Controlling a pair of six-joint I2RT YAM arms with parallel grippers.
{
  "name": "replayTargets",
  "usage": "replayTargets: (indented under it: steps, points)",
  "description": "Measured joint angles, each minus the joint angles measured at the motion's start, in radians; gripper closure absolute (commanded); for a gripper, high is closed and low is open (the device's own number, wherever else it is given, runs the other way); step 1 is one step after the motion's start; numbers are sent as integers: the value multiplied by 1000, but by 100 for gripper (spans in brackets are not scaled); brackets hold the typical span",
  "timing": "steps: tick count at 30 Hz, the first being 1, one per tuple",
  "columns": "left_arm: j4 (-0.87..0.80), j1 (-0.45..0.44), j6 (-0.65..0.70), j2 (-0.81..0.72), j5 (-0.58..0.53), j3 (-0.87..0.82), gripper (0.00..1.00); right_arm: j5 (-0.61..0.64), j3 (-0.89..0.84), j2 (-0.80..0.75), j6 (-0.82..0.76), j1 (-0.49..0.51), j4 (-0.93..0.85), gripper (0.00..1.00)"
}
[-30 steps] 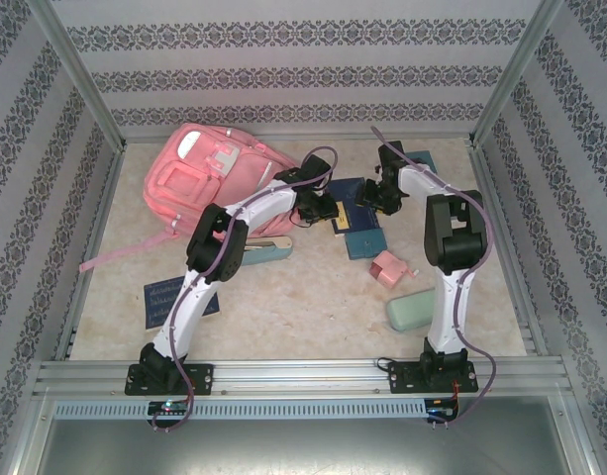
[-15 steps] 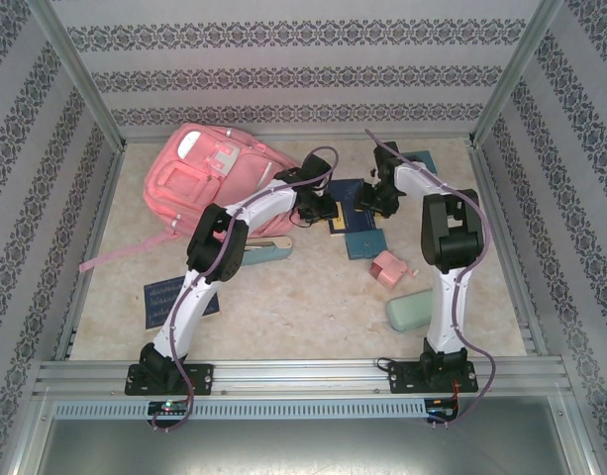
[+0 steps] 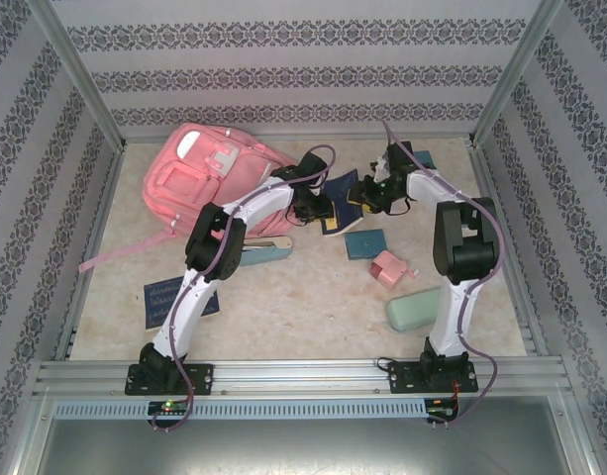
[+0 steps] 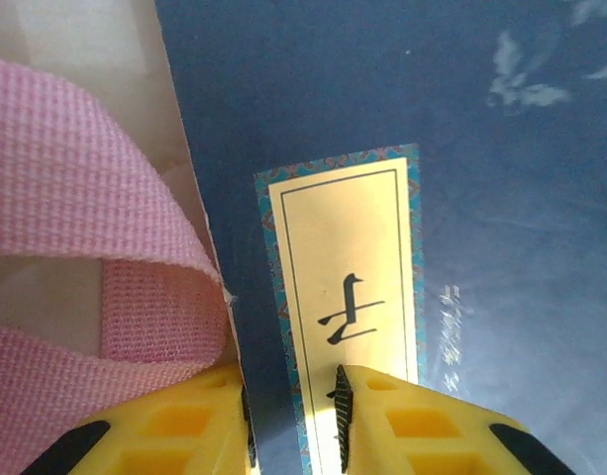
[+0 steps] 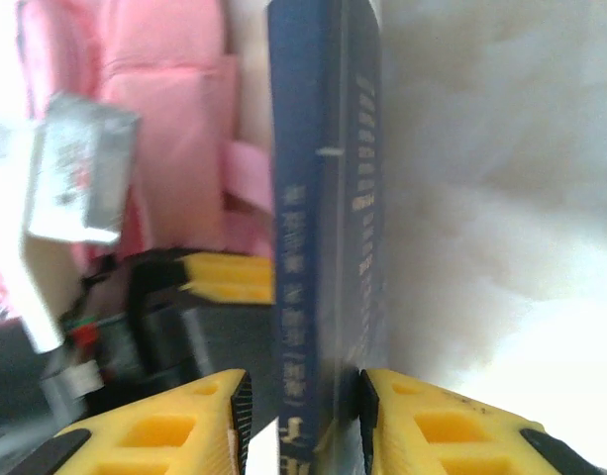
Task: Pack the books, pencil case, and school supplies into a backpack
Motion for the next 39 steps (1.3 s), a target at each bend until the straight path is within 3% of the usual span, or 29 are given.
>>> replayTargets:
  steps: [7, 10, 18, 24, 31, 35, 39]
  points:
    - [-4, 0, 36, 0, 8, 0, 71, 49, 1, -1, -18, 3, -55, 75]
    - [-6, 0, 53, 0, 6, 0, 70, 97, 1, -1, -26, 3, -79, 99]
    - [-38, 0, 85, -16, 7, 6, 59, 140, -45, -32, -18, -6, -79, 100]
    - [-100, 5, 145, -139, -51, 6, 51, 140, -131, -161, 26, -22, -44, 100]
    - [-131, 74, 277, -325, -265, 7, 49, 119, -198, -294, 91, -23, 40, 100]
    - [-145, 98, 366, -328, -413, -19, 48, 106, -229, -319, 126, -11, 66, 100]
    - [-185, 98, 427, -285, -487, -53, 48, 105, -230, -319, 138, 14, 68, 100]
